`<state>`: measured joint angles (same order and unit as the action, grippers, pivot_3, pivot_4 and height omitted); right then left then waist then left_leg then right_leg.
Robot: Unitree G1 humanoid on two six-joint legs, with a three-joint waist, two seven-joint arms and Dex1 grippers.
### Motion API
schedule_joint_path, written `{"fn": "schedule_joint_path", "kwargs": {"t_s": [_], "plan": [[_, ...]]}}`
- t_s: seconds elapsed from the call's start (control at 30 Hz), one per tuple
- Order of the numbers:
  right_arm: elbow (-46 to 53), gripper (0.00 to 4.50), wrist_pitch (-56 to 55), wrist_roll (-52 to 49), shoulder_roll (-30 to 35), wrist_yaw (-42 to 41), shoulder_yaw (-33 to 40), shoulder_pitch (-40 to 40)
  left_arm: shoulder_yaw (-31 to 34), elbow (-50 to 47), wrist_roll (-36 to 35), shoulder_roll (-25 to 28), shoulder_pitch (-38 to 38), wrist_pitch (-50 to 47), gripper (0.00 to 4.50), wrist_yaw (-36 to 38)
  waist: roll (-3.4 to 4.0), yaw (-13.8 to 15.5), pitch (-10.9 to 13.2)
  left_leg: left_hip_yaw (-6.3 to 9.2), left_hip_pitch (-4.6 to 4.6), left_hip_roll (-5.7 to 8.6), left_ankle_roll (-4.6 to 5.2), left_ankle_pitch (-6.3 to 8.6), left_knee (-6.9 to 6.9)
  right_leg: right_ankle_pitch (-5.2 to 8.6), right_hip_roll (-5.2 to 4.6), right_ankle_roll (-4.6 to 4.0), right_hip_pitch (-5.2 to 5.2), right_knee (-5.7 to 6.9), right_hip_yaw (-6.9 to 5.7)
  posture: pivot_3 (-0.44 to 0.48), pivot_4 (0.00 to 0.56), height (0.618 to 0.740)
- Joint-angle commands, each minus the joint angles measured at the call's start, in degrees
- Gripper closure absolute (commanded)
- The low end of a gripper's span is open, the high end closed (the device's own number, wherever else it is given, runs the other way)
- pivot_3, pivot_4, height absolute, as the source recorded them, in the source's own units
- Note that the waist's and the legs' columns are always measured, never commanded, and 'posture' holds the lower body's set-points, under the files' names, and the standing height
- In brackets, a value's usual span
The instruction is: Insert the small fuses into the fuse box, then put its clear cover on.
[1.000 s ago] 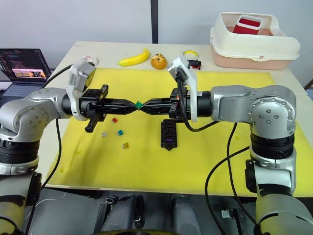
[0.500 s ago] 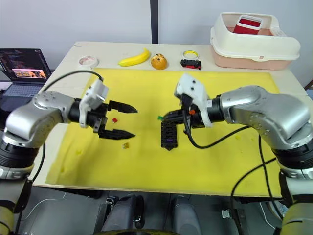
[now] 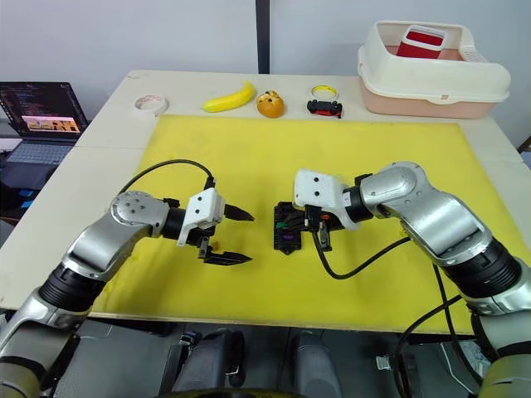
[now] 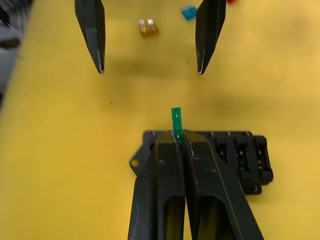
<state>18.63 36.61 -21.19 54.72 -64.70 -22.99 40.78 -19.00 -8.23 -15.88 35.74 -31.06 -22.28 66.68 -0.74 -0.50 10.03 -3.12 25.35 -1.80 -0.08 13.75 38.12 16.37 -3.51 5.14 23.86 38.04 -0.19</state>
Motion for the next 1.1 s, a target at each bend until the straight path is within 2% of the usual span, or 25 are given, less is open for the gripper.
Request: {"fn": "schedule_joint_path", "kwargs": {"t_s": [0.03, 1.1], "plan": [[-0.19, 4.50, -1.25, 1.89, -1.01, -1.12, 1.05, 0.11, 0.21, 0.95, 1.69, -1.31, -0.61, 1.89, 0.04, -1.39, 0.00, -0.03, 0.00, 0.01, 0.00, 0.00, 0.00, 0.00, 0.00, 0.00, 0.01, 0.00, 0.00, 0.01, 0.00, 0.000, 0.150, 0.740], [-2.41, 4.50, -0.09, 8.15, -3.84, -4.98, 1.33, -0.68, -0.51, 1.26, 4.75, -3.84, -0.99, 2.07, 0.04, -1.50, 0.00, -0.04, 0.00, 0.02, -0.01, 0.00, 0.00, 0.00, 0.02, -0.01, 0.01, 0.01, -0.02, 0.05, -0.01, 0.000, 0.150, 0.740]]}}
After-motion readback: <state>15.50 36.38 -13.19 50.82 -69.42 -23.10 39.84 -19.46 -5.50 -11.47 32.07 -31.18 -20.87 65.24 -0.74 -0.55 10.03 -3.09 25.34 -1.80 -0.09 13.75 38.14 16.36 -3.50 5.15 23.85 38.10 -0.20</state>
